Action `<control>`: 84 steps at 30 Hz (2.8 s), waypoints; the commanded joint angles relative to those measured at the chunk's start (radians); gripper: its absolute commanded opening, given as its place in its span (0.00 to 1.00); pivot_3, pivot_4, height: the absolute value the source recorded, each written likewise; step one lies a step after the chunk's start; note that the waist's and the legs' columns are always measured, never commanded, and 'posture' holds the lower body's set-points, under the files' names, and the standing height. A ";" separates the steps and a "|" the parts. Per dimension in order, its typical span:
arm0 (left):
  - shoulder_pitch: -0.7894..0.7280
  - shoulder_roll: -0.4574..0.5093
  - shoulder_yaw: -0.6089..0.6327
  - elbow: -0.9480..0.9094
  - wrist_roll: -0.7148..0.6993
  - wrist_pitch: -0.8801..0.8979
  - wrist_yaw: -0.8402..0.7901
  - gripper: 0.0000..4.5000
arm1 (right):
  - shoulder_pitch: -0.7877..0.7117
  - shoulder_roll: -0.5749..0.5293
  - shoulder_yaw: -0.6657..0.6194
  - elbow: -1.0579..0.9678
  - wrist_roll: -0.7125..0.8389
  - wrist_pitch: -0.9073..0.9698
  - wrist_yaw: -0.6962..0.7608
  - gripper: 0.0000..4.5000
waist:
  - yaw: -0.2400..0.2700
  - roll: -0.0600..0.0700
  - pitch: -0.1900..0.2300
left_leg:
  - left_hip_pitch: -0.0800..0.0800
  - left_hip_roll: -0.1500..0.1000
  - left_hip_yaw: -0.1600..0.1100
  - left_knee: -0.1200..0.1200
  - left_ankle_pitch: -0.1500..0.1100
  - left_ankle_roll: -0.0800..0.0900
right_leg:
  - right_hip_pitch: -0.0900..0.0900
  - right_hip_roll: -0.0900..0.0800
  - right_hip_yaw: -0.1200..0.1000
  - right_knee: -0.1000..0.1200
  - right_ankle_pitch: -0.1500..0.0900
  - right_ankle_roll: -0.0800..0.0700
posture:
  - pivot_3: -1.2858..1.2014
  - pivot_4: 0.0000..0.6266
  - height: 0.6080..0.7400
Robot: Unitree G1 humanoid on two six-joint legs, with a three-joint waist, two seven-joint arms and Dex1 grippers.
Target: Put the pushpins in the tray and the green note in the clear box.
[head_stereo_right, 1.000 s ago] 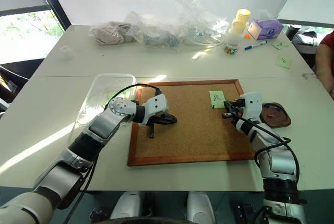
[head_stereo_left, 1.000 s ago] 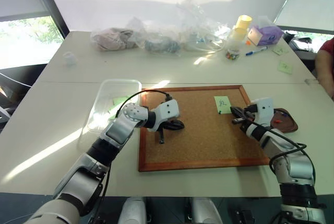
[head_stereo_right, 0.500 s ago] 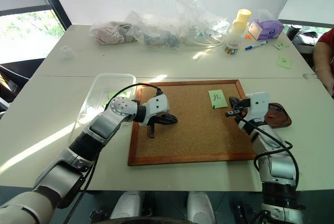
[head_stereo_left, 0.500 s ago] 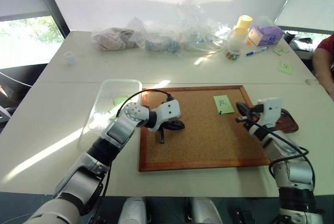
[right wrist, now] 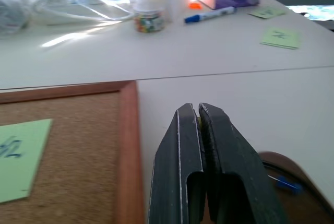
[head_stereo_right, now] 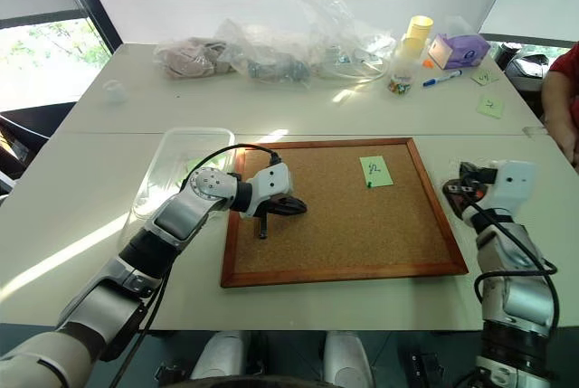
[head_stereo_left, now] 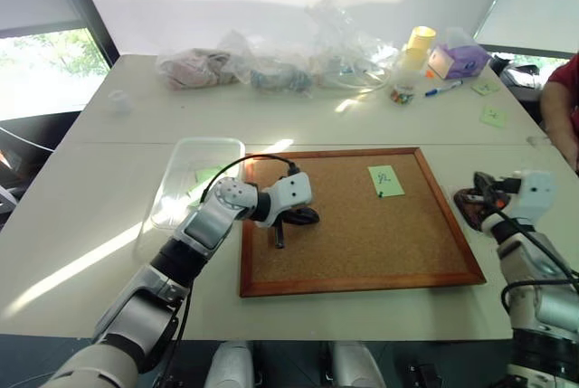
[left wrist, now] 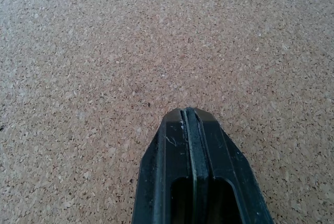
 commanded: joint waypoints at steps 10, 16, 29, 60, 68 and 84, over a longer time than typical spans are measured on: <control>0.015 0.001 -0.035 0.050 0.037 0.006 -0.002 0.00 | 0.011 -0.063 -0.057 0.105 0.009 0.047 0.024 0.00 | 0.000 0.000 0.000 | 0.000 0.000 0.000 0.000 0.000 0.000 | 0.000 0.000 0.000 0.000 0.000 0.000 | 0.52 0.24 0.98; 0.014 0.001 -0.036 0.050 0.039 0.005 -0.002 0.00 | -0.004 -0.068 -0.058 0.138 0.012 0.042 0.034 0.30 | 0.000 0.000 0.000 | 0.000 0.000 0.000 0.000 0.000 0.000 | 0.001 0.000 0.000 0.000 0.000 0.000 | 0.52 0.24 0.98; 0.022 0.001 -0.033 0.043 0.036 0.012 0.001 0.00 | -0.006 -0.048 -0.086 0.099 0.043 0.012 0.027 0.99 | 0.000 0.000 0.000 | 0.000 0.000 -0.001 0.000 0.000 0.000 | 0.001 0.000 0.000 0.000 0.000 0.000 | 0.52 0.24 0.98; 0.018 0.004 -0.030 0.046 0.038 0.007 0.002 0.00 | -0.036 0.093 0.311 -0.161 0.004 0.093 0.133 0.99 | 0.000 0.000 -0.001 | 0.000 0.000 -0.001 0.000 0.000 0.001 | 0.000 -0.001 -0.001 0.000 0.000 0.000 | 0.52 0.24 0.98; 0.021 0.000 -0.033 0.044 0.039 0.007 0.004 0.00 | -0.046 0.110 0.328 -0.123 -0.016 0.081 0.137 0.94 | 0.000 0.000 -0.001 | 0.000 0.000 -0.001 0.000 0.000 0.001 | 0.000 -0.001 -0.001 0.000 0.000 0.000 | 0.52 0.24 0.98; 0.019 0.002 -0.033 0.047 0.041 0.008 0.006 0.00 | -0.038 0.114 0.317 -0.122 -0.001 0.075 0.155 0.16 | 0.001 0.000 -0.001 | 0.000 0.000 -0.001 0.000 0.000 0.001 | 0.001 -0.001 -0.001 0.000 0.000 0.000 | 0.52 0.24 0.98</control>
